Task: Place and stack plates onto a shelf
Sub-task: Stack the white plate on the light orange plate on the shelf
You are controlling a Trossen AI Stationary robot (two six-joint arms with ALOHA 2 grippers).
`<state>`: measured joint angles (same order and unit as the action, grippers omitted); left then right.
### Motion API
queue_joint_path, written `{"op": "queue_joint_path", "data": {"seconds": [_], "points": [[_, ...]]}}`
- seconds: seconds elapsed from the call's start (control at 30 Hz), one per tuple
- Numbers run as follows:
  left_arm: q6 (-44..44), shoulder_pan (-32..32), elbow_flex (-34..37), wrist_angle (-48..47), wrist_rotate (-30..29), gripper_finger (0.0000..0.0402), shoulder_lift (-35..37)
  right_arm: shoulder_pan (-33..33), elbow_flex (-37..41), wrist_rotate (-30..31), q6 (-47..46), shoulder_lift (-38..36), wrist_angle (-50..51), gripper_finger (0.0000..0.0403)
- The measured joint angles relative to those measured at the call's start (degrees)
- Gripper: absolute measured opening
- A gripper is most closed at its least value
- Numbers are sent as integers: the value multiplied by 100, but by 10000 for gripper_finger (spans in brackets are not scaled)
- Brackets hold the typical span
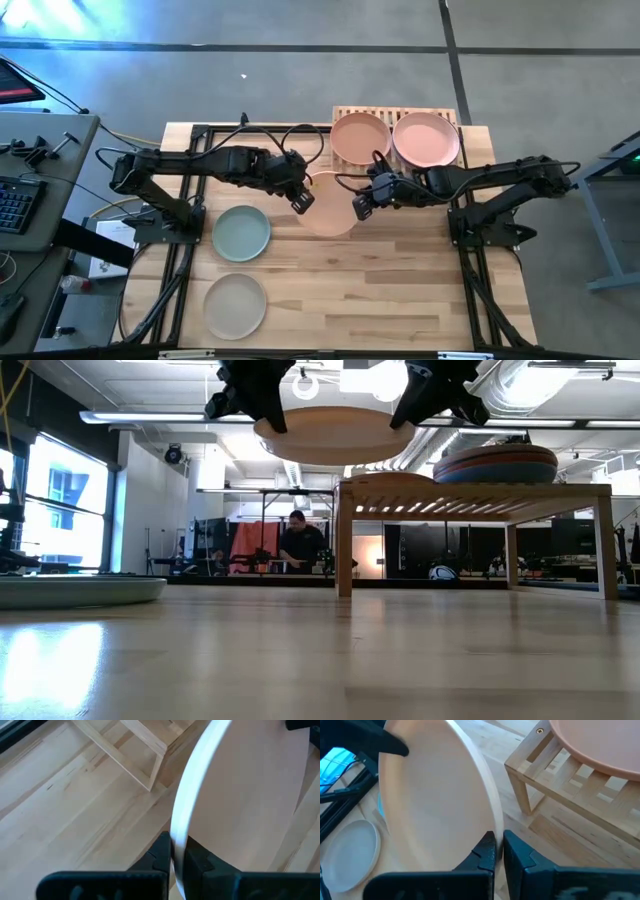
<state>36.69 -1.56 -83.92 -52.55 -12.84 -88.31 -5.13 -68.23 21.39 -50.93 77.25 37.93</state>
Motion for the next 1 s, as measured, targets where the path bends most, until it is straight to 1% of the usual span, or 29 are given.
{"op": "queue_joint_path", "data": {"seconds": [0.17, 0.33, 0.47, 0.6, 0.73, 0.83, 0.9, 1.0], "points": [[-81, -24, 0, -21, 18, 7, 0, 0, 0, 0, 162, 0, -2, 1], [-237, -143, 0, -29, 212, 6, 13, 18, 0, 87, 244, 0, -11, 1], [-380, -251, -2, -45, 239, 6, 83, 111, 0, 95, 303, 2, -65, 1], [-503, -373, -2, -96, 412, 6, 153, 242, -7, -87, 410, 2, -151, 1], [-592, -448, -2, -165, 500, 6, 199, 387, -7, -504, 443, 2, -312, 1], [-699, -465, -2, -173, 477, 6, 192, 462, -7, -567, 313, 2, -338, 1], [-754, -507, -2, -173, 482, 6, 192, 498, -7, -611, 267, 2, -356, 7], [-820, -568, -4, -171, 478, 5, 192, 531, -4, -638, 133, 2, -484, 33]]}}
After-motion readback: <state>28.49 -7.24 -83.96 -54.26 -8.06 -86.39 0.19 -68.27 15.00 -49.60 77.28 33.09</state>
